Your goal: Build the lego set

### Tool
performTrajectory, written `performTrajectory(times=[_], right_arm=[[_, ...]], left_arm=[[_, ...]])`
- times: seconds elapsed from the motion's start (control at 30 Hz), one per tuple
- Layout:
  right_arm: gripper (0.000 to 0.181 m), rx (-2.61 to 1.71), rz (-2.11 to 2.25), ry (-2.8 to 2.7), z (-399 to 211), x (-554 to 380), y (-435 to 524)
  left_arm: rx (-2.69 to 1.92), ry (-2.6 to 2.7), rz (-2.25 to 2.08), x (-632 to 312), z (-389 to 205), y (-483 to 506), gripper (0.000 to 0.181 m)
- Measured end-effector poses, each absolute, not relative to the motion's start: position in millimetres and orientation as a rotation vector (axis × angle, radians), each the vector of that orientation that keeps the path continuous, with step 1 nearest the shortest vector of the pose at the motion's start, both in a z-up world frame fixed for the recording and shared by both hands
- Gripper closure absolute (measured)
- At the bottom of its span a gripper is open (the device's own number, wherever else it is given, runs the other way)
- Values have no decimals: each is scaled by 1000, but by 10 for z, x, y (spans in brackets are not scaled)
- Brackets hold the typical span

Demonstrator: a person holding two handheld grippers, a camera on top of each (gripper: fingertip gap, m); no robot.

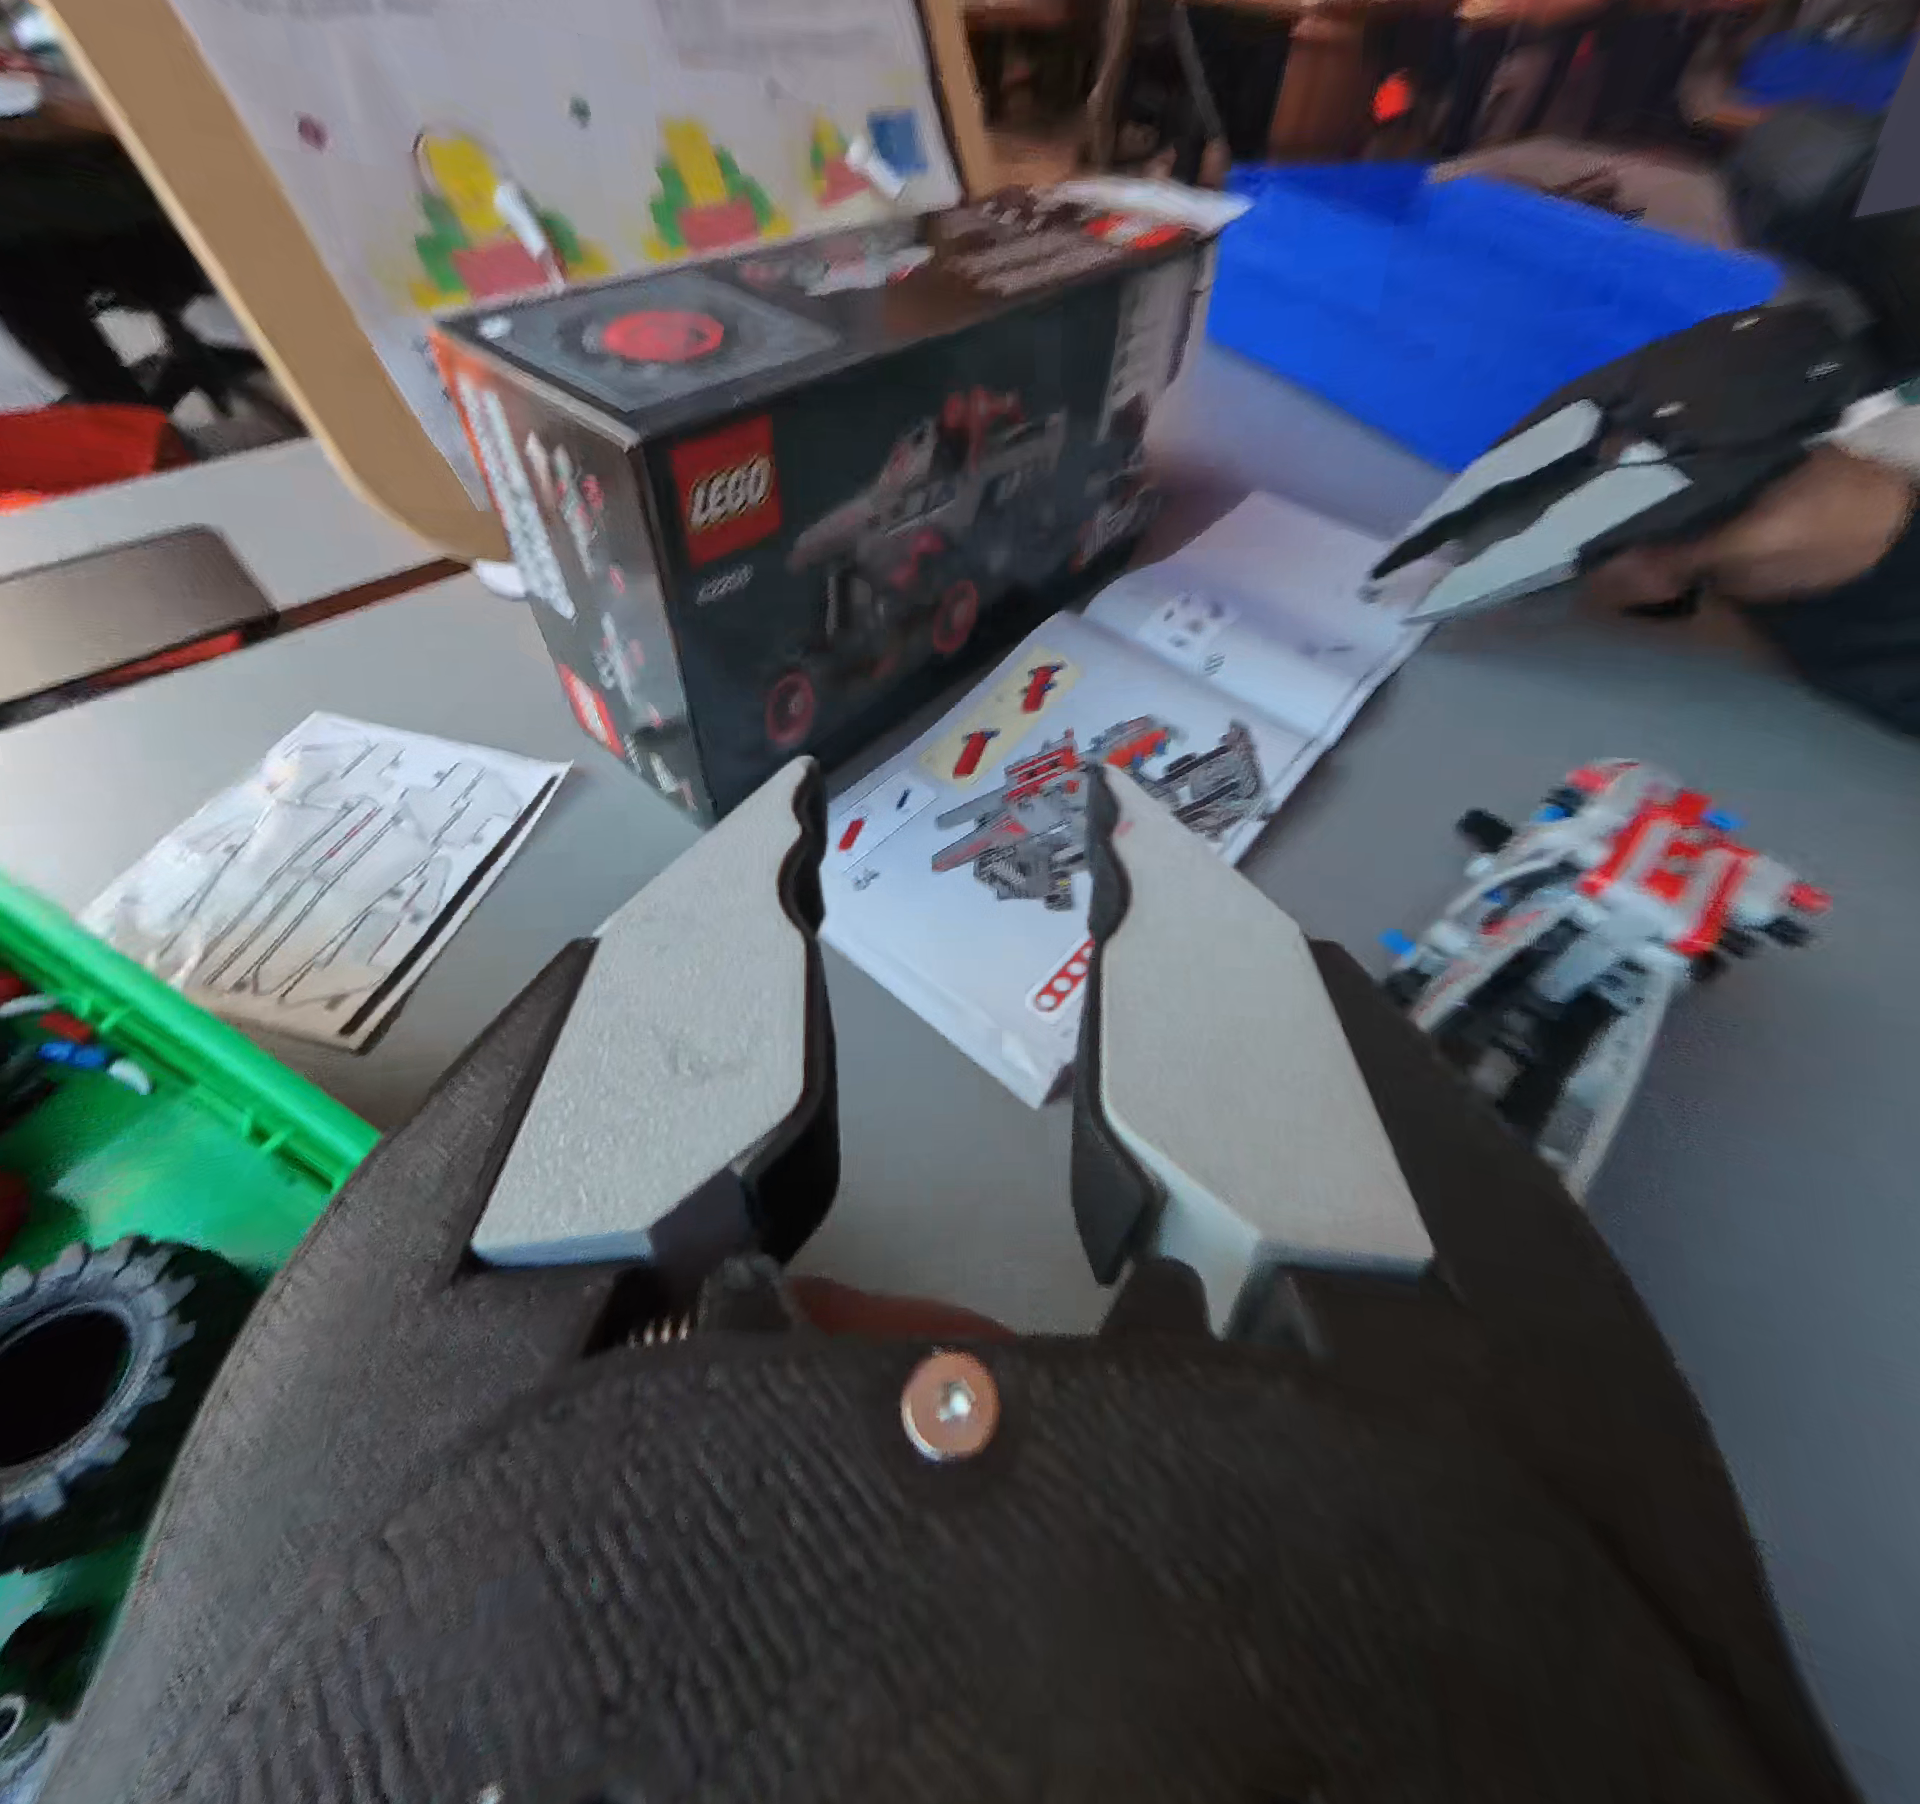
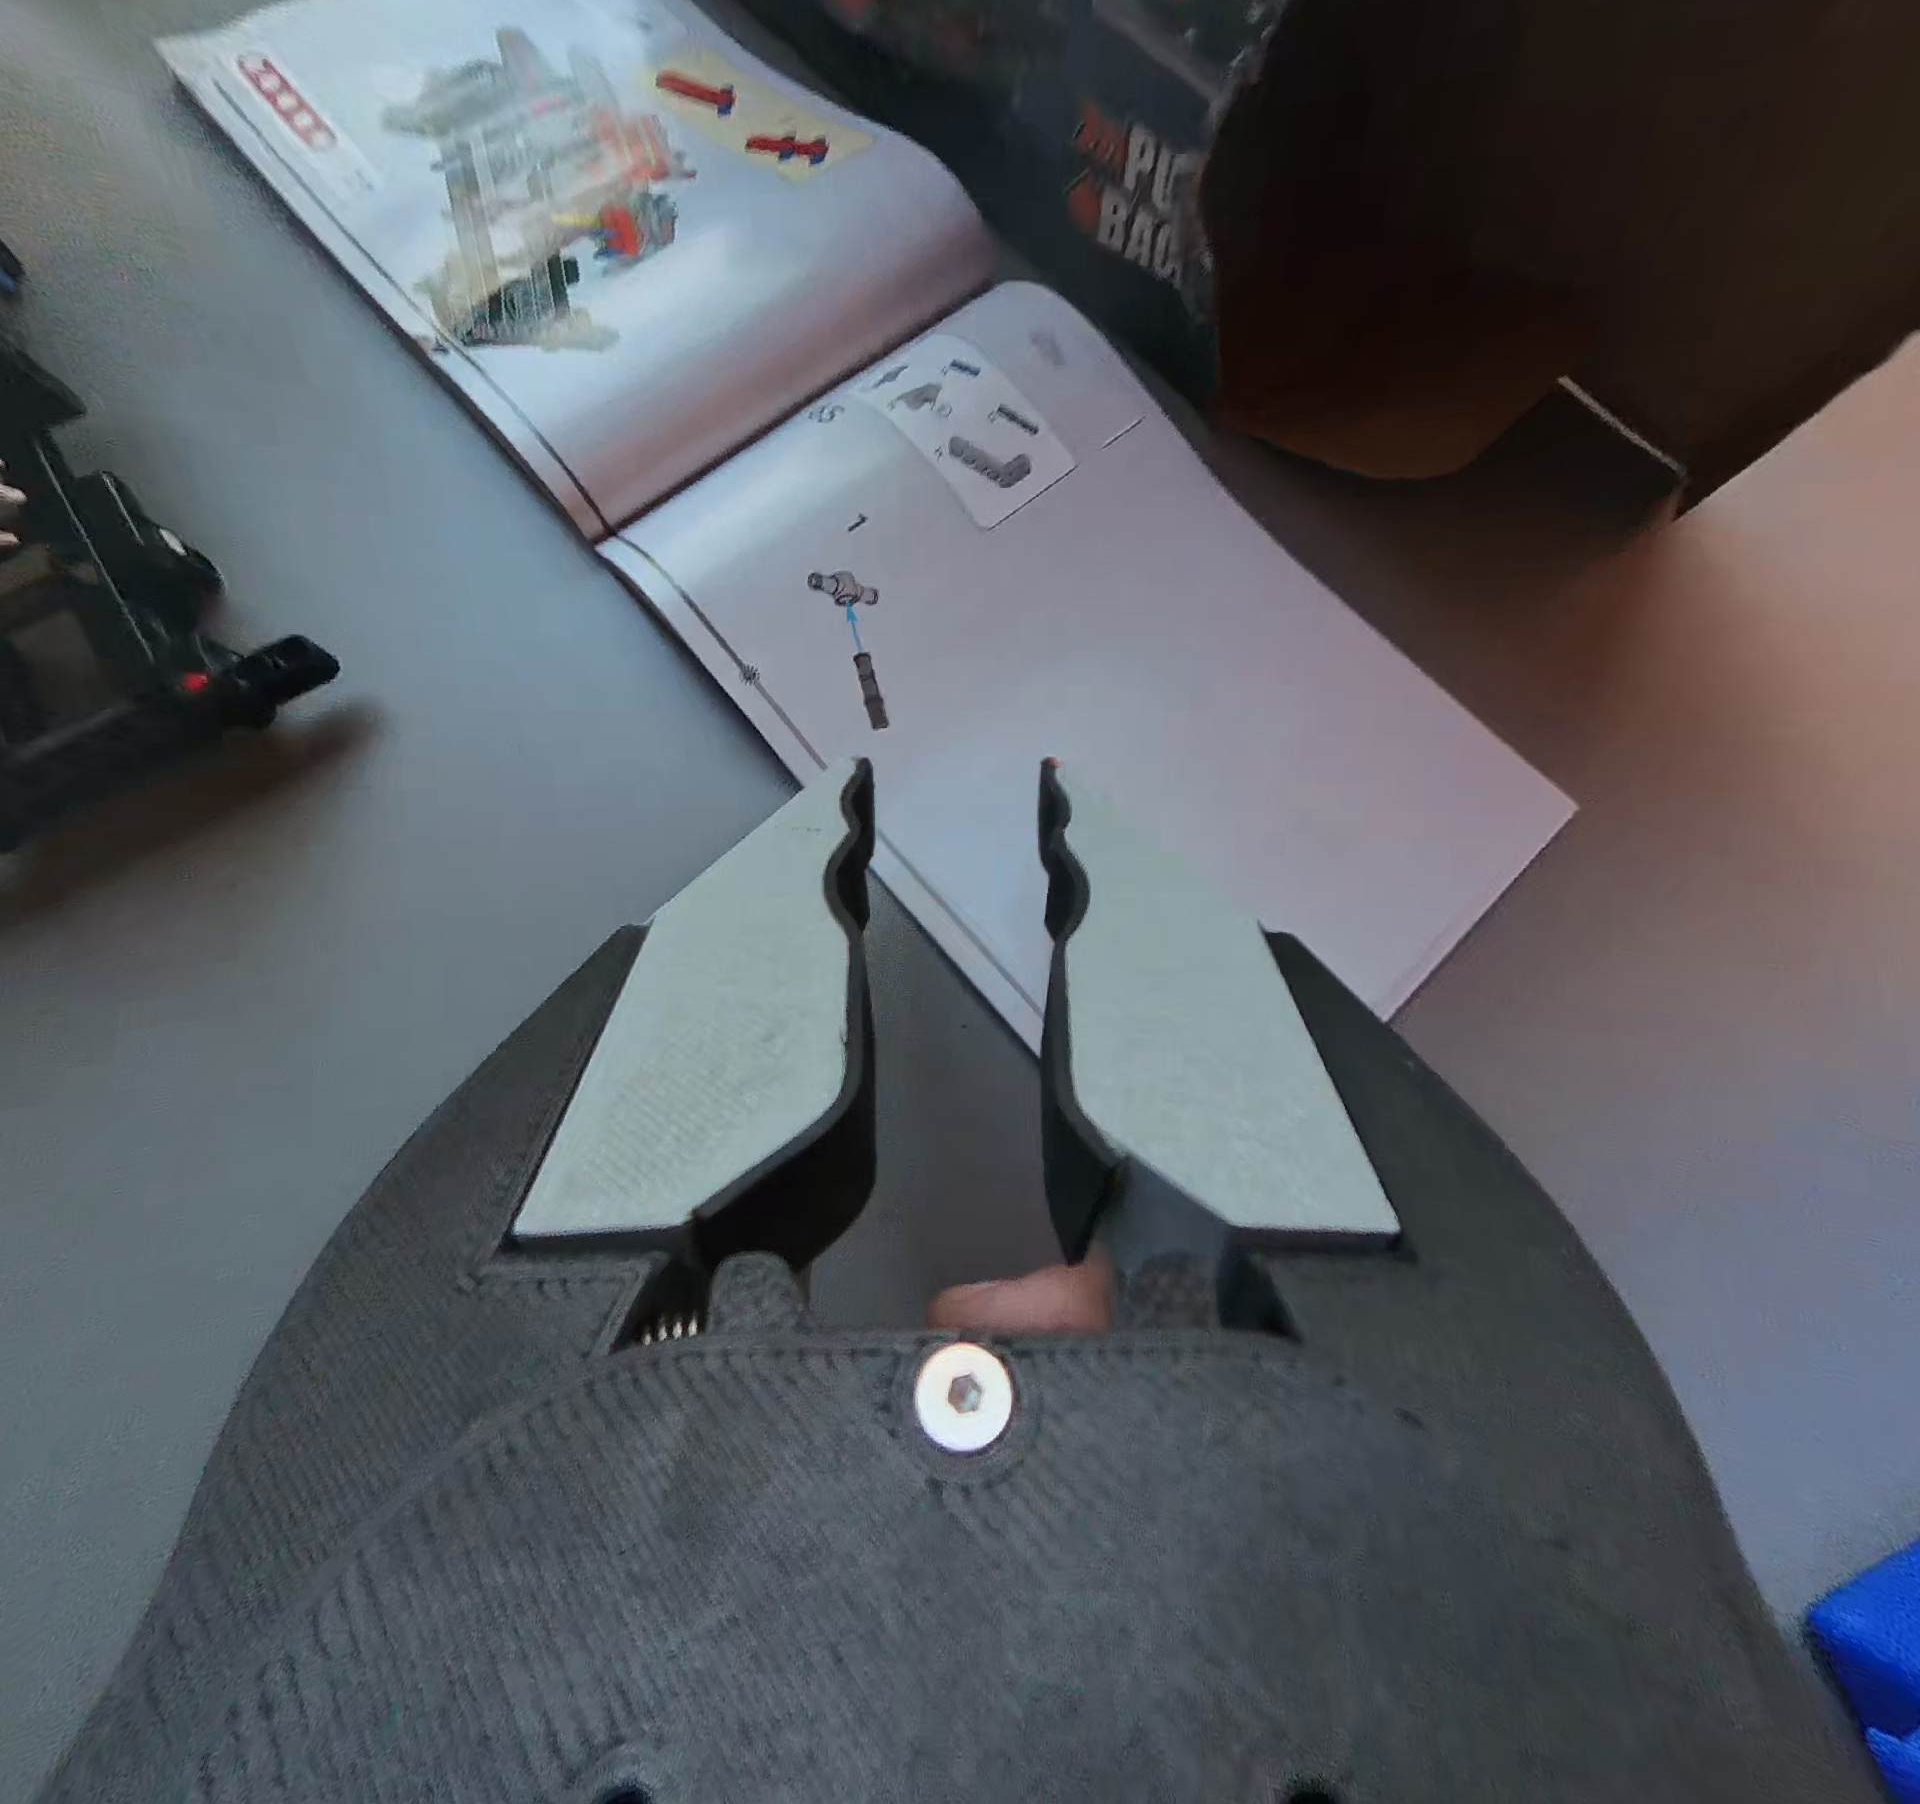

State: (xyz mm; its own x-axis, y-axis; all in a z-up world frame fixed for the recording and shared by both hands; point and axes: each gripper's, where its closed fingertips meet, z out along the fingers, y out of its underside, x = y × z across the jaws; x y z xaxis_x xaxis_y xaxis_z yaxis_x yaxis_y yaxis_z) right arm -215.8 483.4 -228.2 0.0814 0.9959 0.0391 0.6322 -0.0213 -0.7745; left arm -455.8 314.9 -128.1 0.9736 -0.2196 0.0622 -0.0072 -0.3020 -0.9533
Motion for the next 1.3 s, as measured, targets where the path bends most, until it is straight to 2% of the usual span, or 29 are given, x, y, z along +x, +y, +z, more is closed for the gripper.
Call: performTrajectory(times=[0.03,0.37,0.47,0.53,0.63,0.77,0.83,1.0,1.17,1.23,1.3], right_arm=[[153,-1720,750,-1590,-2227,-2162,4847],[152,-1597,956,-1374,-1700,-2132,4855],[149,-1461,1191,-1518,-1565,-2148,4450],[138,-1361,1315,-1628,-1507,-2145,4142],[132,-1211,1344,-1764,-1492,-2154,3773],[130,-1123,1273,-1927,-1640,-2143,3485],[131,-1120,1230,-1937,-1673,-2153,3491],[135,-1147,1256,-1854,-1567,-2160,3611],[138,-1239,1220,-1785,-1595,-2210,3807],[141,-1401,1048,-1639,-1678,-2288,4183],[136,-1587,785,-1429,-1772,-2256,4697]], left_arm=[[-1838,202,-245,-4492,-1207,3094,136],[-1776,324,-251,-4253,-1269,3090,141],[-1850,502,-332,-4029,-1485,2990,138],[-1870,616,-449,-3856,-1580,2851,135],[-1825,720,-573,-3662,-1574,2704,125],[-1813,838,-572,-3469,-1689,2626,125],[-1855,896,-589,-3367,-1808,2593,131],[-1862,916,-595,-3204,-1883,2645,135],[-1910,797,-586,-3013,-1932,2873,123],[-1953,720,-609,-2983,-1915,2953,122],[-1947,661,-608,-3009,-1833,2998,114]])
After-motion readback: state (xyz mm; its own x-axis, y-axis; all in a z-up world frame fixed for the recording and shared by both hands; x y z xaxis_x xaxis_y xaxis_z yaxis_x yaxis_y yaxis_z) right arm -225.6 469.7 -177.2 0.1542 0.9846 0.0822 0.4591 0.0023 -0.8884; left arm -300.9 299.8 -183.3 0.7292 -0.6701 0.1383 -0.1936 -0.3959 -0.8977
